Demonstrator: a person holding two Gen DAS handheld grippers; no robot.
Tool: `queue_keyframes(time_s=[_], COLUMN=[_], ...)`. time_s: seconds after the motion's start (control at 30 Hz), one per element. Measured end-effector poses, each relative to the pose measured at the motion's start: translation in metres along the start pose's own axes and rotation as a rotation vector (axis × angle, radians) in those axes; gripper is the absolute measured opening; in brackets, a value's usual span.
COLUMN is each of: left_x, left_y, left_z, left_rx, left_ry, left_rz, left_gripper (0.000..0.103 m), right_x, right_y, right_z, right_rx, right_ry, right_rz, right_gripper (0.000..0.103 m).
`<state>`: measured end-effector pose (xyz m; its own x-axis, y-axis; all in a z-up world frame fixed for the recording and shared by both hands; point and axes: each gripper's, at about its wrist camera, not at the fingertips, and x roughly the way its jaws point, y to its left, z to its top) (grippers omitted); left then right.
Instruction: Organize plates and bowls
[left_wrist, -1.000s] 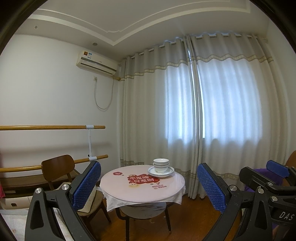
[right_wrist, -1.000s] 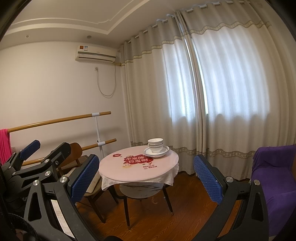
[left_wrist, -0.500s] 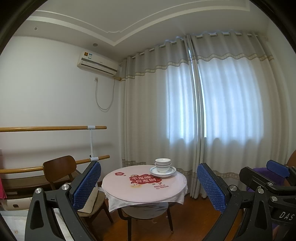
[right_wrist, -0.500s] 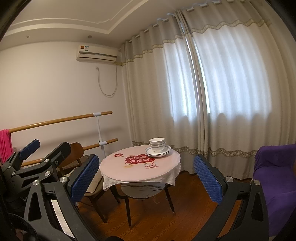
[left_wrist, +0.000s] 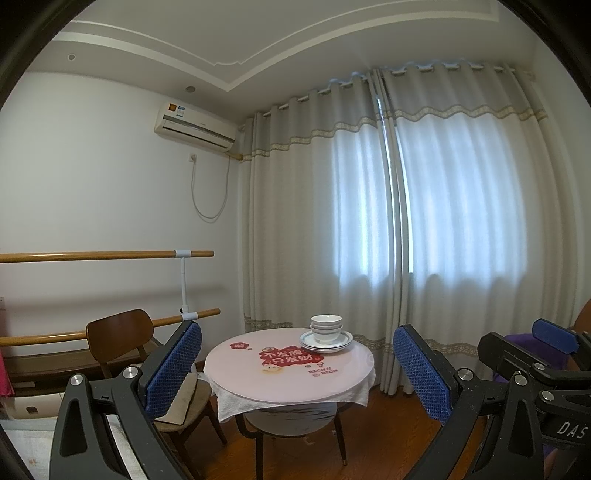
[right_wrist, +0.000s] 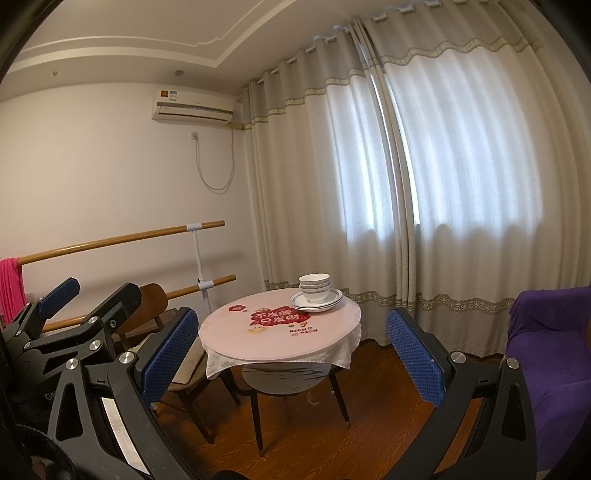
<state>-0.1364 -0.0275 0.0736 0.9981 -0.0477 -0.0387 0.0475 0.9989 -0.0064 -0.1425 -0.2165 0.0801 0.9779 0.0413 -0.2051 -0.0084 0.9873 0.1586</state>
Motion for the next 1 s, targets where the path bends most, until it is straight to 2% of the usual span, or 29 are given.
queue_keyframes(time_s=[1.0], left_x=[0.0044], left_y=[0.0025], left_z=[-0.0016], left_rx=[-0.002], left_ry=[0.010], left_rz=[0.001], left_gripper=[0.102], right_x=[0.0027], right_y=[0.0047], right_z=[-0.0053], right_rx=[0.004], right_ry=[0.007], right_rz=[0.000], right_gripper=[0.103])
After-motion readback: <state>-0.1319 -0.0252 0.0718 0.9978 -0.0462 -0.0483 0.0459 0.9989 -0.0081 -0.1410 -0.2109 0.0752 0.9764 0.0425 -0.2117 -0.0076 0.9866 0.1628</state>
